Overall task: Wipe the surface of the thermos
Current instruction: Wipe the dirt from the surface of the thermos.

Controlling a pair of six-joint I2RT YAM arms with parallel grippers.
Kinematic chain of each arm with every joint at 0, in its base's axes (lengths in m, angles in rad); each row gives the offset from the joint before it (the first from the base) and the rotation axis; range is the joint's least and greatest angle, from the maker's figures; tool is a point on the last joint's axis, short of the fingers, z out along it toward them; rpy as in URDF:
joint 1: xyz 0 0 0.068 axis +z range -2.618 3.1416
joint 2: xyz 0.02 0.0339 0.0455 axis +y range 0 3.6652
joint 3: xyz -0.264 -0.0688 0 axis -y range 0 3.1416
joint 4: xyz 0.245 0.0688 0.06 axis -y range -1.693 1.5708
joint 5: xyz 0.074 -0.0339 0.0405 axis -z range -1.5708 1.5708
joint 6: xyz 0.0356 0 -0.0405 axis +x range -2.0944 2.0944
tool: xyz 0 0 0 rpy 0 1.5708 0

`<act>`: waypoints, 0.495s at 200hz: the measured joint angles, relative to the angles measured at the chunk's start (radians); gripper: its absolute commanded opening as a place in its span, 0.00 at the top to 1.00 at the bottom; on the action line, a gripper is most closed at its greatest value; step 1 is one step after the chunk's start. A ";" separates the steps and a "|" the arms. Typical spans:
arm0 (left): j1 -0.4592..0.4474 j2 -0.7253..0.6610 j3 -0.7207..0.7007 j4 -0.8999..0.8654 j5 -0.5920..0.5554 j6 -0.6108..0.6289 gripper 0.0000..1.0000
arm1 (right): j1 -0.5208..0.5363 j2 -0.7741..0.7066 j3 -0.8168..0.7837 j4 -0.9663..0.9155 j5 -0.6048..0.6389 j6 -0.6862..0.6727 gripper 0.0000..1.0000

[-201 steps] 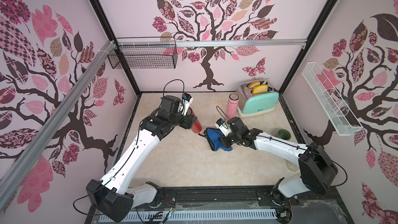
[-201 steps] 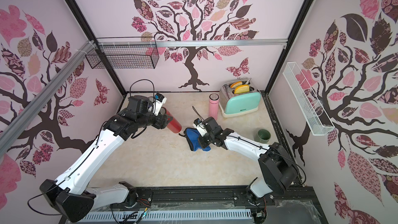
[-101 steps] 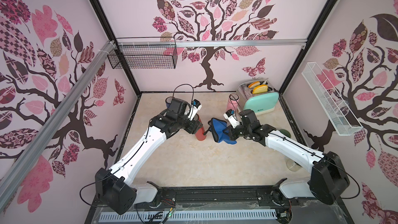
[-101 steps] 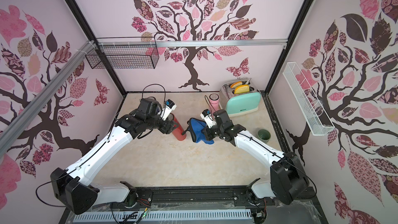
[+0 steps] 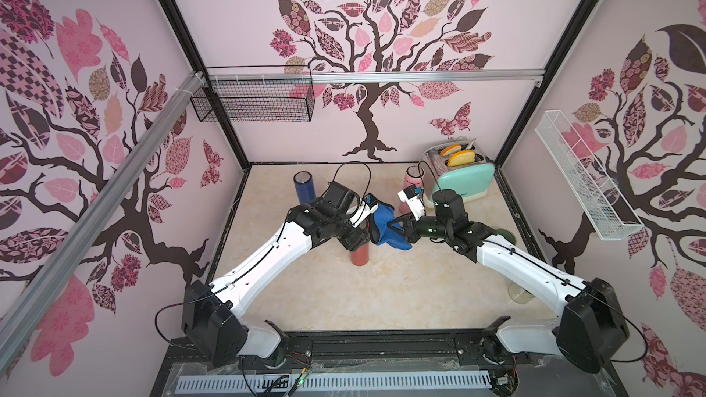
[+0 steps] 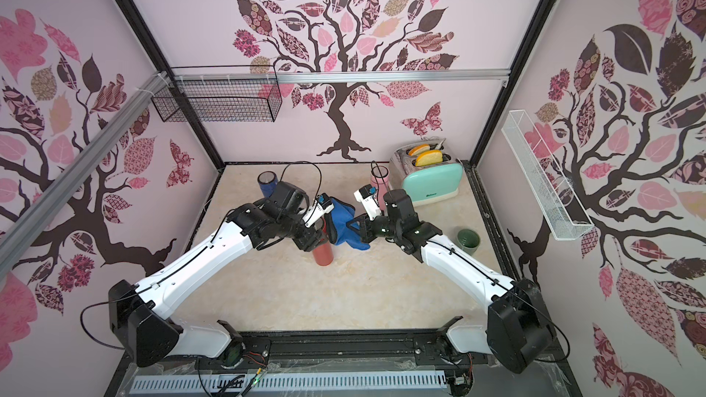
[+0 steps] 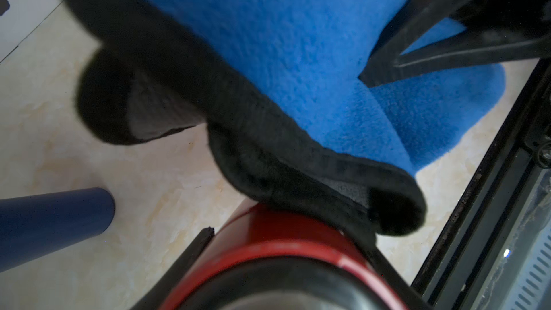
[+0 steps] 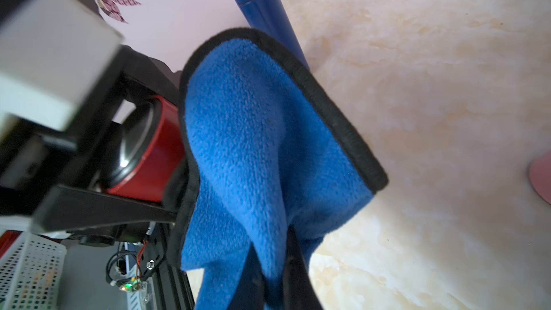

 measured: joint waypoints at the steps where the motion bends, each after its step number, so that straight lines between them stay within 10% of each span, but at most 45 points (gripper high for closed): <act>1: 0.000 -0.001 -0.004 0.003 -0.001 0.000 1.00 | 0.000 0.000 0.000 0.002 -0.002 0.002 1.00; 99: -0.010 -0.027 -0.164 0.208 -0.050 -0.027 1.00 | 0.000 0.049 -0.084 0.237 -0.162 0.143 1.00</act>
